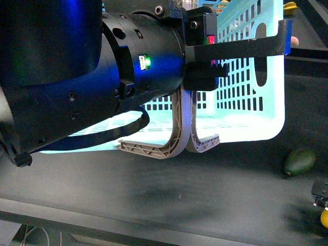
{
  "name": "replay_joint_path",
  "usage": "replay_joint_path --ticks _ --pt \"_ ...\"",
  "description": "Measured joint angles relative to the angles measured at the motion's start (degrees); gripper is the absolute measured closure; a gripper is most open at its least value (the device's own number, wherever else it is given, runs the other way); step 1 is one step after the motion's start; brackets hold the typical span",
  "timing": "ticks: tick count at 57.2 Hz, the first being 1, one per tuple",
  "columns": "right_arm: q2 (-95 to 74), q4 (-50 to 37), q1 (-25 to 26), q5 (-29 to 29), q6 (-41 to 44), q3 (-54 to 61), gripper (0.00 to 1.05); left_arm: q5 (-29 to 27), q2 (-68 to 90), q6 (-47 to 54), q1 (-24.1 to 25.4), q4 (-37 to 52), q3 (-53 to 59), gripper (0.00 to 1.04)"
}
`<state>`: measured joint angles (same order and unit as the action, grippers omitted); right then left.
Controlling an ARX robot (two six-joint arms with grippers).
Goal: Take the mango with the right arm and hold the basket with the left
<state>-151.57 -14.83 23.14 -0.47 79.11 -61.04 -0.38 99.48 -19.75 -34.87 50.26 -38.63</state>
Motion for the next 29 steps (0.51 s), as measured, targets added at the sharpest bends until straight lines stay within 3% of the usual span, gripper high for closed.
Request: replay_joint_path --ticks 10,24,29 --pt "-0.04 -0.24 0.22 0.00 -0.07 0.02 0.09 -0.02 0.00 0.02 0.00 0.00 0.00 1.00" --pt "0.11 -0.31 0.52 -1.42 -1.42 0.66 0.41 -0.04 0.00 0.02 0.00 0.00 0.00 1.00" --pt "0.98 -0.68 0.68 -3.41 -3.21 1.77 0.45 -0.02 0.00 0.00 0.00 0.00 0.00 1.00"
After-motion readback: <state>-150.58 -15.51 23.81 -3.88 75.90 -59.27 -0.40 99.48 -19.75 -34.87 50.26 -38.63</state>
